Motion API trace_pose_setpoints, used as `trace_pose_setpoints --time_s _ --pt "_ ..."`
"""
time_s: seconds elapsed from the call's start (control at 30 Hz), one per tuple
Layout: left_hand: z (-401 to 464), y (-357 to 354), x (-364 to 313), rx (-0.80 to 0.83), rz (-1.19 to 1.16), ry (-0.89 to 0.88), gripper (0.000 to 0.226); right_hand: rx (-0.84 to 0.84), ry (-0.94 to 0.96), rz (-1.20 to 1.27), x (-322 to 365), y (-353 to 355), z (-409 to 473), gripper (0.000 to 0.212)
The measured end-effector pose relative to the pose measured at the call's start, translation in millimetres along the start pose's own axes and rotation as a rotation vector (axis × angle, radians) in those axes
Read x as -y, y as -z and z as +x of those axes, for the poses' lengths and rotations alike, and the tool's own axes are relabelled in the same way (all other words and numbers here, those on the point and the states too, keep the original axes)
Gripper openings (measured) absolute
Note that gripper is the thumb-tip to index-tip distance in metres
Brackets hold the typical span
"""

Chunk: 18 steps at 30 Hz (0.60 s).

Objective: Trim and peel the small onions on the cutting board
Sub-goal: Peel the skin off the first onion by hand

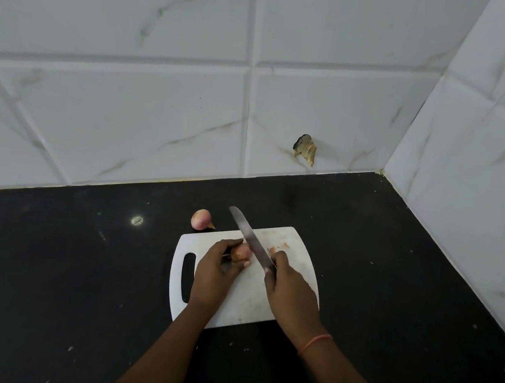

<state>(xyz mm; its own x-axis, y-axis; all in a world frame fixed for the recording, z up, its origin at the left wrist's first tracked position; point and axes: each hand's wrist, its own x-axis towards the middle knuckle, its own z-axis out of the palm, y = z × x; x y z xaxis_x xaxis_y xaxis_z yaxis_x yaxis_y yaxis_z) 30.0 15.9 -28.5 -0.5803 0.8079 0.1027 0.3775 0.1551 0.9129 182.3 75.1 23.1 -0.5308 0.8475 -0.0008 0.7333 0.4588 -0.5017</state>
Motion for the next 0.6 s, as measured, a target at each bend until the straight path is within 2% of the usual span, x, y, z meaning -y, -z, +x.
trace_pose_setpoints --time_s 0.13,0.23,0.33,0.5,0.6 --pt "-0.1 0.3 2.3 -0.005 -0.021 -0.007 0.035 -0.049 -0.107 0.015 -5.4 -0.6 -0.3 0.015" --pt "0.1 -0.2 2.2 -0.007 -0.018 -0.015 0.034 -0.098 -0.056 0.112 -1.0 -3.2 -7.0 0.019" --pt "0.1 -1.1 2.6 -0.004 0.0 -0.002 0.034 -0.059 -0.013 0.114 5.6 -9.0 -11.8 0.018" --pt "0.4 0.0 2.6 -0.002 0.002 -0.019 0.035 -0.034 -0.109 0.021 0.7 -7.7 -5.9 0.014" --pt "0.1 0.0 2.1 -0.003 -0.004 -0.017 0.035 -0.068 -0.092 0.067 -0.9 -5.8 -9.3 0.013"
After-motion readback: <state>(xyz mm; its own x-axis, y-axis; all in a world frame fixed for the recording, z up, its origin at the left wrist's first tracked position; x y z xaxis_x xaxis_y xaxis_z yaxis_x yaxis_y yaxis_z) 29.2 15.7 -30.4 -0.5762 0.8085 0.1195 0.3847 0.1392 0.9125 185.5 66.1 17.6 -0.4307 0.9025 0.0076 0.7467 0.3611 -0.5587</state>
